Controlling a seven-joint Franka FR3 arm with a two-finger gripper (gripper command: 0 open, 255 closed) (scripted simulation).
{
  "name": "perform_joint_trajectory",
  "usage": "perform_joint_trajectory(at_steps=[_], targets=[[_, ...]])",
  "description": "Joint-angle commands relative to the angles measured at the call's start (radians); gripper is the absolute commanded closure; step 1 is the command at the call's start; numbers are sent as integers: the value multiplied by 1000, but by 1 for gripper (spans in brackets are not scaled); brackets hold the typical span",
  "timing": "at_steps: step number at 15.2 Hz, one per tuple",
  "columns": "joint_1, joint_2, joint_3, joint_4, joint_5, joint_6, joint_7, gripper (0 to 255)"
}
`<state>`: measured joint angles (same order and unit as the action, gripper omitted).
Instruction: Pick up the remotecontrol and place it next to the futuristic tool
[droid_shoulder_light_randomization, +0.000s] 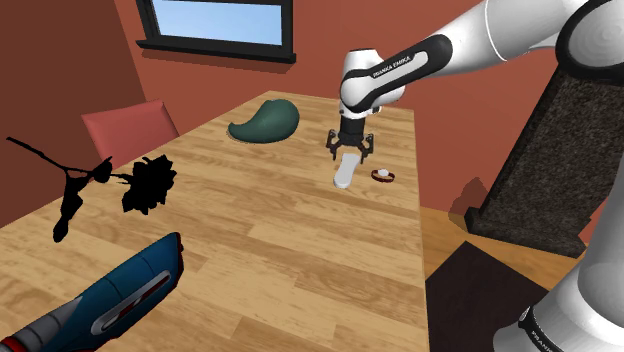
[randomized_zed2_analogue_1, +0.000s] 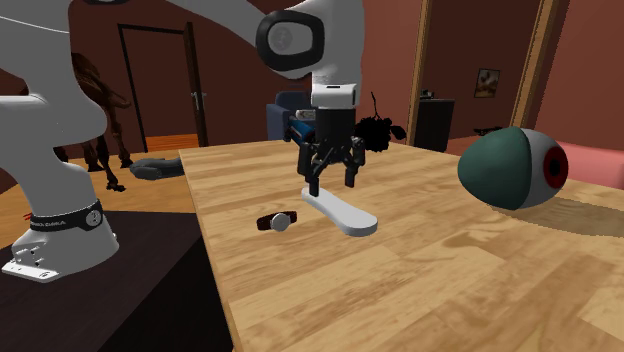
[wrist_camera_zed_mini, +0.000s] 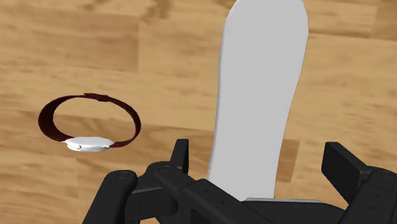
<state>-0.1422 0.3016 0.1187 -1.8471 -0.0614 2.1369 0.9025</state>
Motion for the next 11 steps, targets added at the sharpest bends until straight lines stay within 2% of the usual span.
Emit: perform_joint_trajectory(at_steps=[1, 5, 11], targets=[[0, 17, -2, -3, -3, 21, 3, 0], [0, 40, -4, -22, -7, 62, 6, 0], [0, 40, -4, -21, -7, 62, 6, 0]])
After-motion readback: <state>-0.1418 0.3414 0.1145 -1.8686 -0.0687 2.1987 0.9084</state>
